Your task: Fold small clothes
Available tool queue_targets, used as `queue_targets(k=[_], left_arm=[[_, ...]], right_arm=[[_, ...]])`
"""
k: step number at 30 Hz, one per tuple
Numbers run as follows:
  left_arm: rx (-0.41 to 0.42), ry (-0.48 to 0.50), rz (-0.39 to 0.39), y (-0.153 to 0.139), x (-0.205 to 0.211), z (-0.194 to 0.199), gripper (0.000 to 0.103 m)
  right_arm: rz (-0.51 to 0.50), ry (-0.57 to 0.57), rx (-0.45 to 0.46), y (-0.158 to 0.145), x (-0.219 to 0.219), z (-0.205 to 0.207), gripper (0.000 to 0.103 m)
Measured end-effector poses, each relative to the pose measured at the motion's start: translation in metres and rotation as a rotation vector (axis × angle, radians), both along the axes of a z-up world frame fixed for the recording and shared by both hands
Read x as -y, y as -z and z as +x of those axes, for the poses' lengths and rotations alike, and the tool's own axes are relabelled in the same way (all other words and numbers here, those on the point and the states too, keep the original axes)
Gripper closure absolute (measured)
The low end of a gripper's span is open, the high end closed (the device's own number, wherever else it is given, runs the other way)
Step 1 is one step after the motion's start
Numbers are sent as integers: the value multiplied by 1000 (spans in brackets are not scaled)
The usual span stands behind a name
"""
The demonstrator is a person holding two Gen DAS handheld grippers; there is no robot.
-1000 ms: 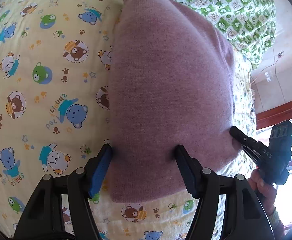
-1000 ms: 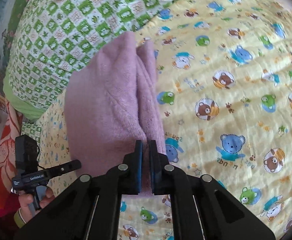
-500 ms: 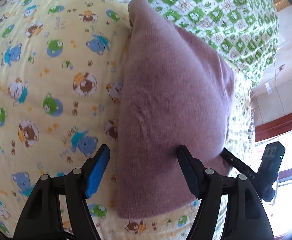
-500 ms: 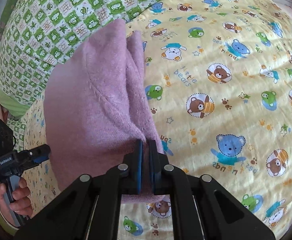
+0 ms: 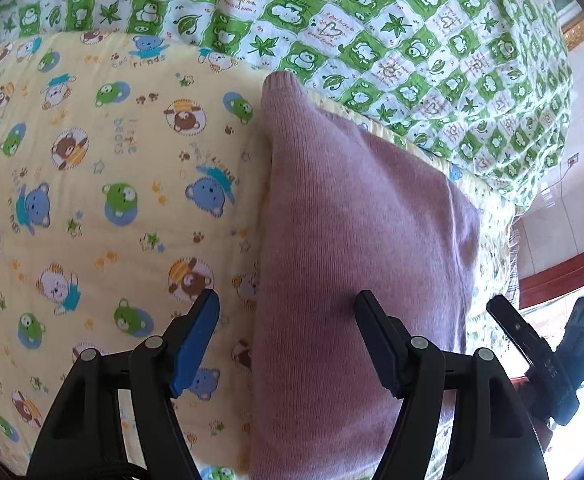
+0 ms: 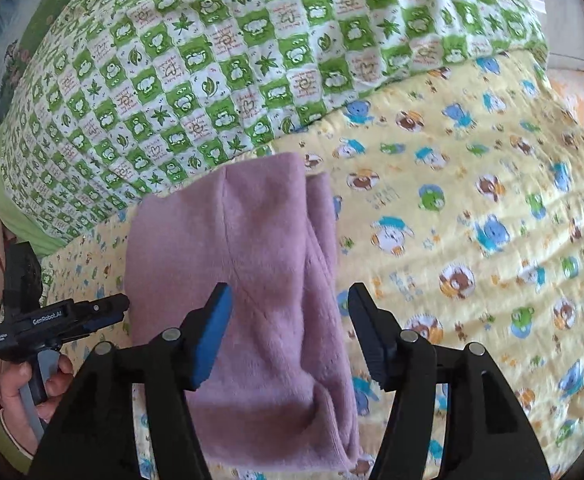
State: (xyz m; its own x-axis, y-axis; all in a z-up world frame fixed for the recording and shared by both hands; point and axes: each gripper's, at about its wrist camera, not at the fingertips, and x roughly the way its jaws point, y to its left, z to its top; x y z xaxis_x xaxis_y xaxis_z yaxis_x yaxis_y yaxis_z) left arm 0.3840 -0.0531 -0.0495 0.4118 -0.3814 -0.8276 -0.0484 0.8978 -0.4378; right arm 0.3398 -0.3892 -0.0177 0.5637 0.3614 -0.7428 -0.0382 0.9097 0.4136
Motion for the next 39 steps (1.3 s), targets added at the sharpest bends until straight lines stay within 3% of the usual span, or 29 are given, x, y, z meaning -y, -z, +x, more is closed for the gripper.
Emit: queue_targets(k=[1, 5, 7, 13, 15, 16, 17, 20, 24, 26, 32, 36, 39], left_arm=[[1, 3, 8, 0, 1, 2, 31], [-1, 16, 21, 4, 11, 16, 29], [-3, 22, 21, 6, 17, 25, 28], [33, 17, 54, 9, 27, 60, 27], [37, 17, 49, 13, 30, 72, 40], [27, 27, 39, 17, 32, 78, 55], [22, 32, 36, 19, 33, 81, 61], [32, 51, 83, 20, 39, 86, 63], [17, 34, 26, 12, 27, 78, 49], [-9, 18, -27, 12, 17, 67, 29], [-56, 20, -102, 23, 7, 14, 22], [-114, 36, -160, 43, 13, -12, 22], [-127, 27, -178, 53, 24, -12, 21]], right_arm=[[-34, 3, 1, 1, -7, 11, 28], [-88, -36, -65, 25, -26, 48, 26], [-121, -72, -94, 41, -32, 61, 39], [-59, 12, -127, 62, -5, 88, 39], [-93, 2, -111, 60, -9, 91, 39], [-96, -2, -111, 60, -11, 92, 39], [-90, 0, -113, 61, -11, 93, 39], [-44, 12, -119, 62, -7, 92, 39], [42, -2, -139, 56, 2, 85, 39], [90, -12, -151, 51, 8, 78, 37], [233, -67, -164, 52, 22, 43, 30], [217, -103, -188, 69, 10, 35, 27], [286, -117, -208, 83, 7, 38, 27]])
